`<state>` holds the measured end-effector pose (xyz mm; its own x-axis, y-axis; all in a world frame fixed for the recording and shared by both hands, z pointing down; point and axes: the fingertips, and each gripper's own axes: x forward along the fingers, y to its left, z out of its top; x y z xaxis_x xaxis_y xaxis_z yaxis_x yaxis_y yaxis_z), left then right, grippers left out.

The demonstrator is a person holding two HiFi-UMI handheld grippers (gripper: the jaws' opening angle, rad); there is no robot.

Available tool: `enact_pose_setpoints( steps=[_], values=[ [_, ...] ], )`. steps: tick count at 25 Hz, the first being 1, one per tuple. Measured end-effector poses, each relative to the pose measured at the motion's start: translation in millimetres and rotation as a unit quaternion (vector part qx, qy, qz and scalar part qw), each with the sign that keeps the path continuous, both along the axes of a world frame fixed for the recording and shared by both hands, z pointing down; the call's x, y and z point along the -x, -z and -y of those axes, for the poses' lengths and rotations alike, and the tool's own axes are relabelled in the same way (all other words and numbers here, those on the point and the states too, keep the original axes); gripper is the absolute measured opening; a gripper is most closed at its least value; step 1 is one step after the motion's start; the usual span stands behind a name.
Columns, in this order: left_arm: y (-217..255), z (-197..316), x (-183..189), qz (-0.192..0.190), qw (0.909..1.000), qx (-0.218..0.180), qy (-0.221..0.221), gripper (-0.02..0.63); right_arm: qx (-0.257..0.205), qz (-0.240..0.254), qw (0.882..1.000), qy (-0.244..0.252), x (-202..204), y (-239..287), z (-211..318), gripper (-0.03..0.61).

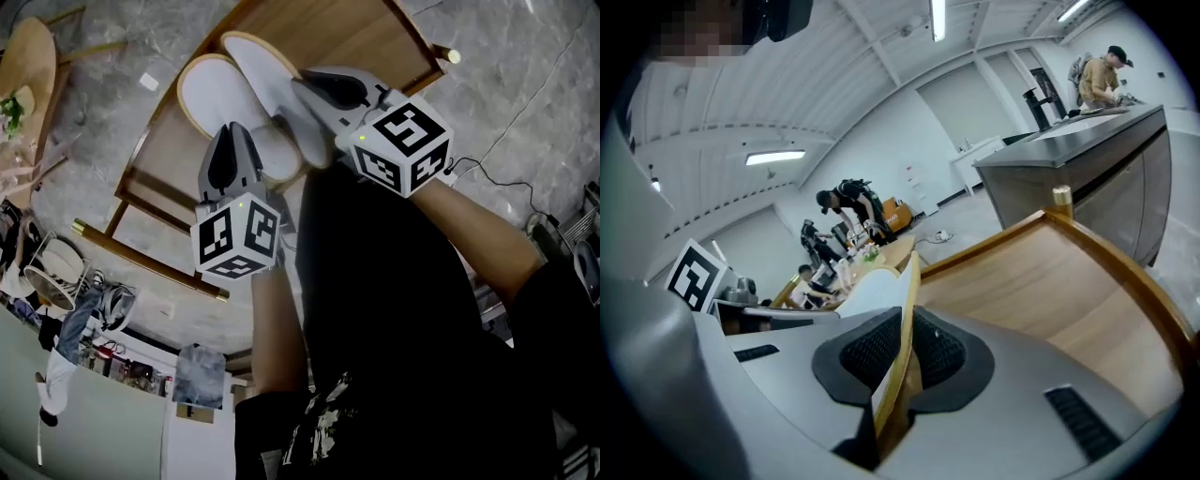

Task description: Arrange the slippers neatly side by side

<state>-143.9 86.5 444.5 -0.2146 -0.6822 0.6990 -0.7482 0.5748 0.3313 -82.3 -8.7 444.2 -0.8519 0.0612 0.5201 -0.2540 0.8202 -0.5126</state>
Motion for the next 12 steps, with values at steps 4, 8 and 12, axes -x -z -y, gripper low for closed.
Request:
enact_pose_setpoints(
  steps=[4, 8, 12],
  values=[
    [2.9, -12.3, 4.2, 0.005, 0.9999, -0.007, 0.011, 0.025, -0.008, 0.012, 0.999, 0.044, 17.5, 4.1, -14.8, 0.029],
    [2.8, -23.3, 9.4, 0.006, 0.9996, -0.010, 0.027, 0.025, -0.013, 0.014, 0.997, 0.073, 28.0, 1.3, -21.5, 0.029],
    [-2.7, -30.1, 10.2, 0.014, 0.9995, -0.002, 0.028, 0.025, -0.037, -0.002, 0.996, 0.078, 29.6, -10.6, -15.2, 0.029]
  ],
)
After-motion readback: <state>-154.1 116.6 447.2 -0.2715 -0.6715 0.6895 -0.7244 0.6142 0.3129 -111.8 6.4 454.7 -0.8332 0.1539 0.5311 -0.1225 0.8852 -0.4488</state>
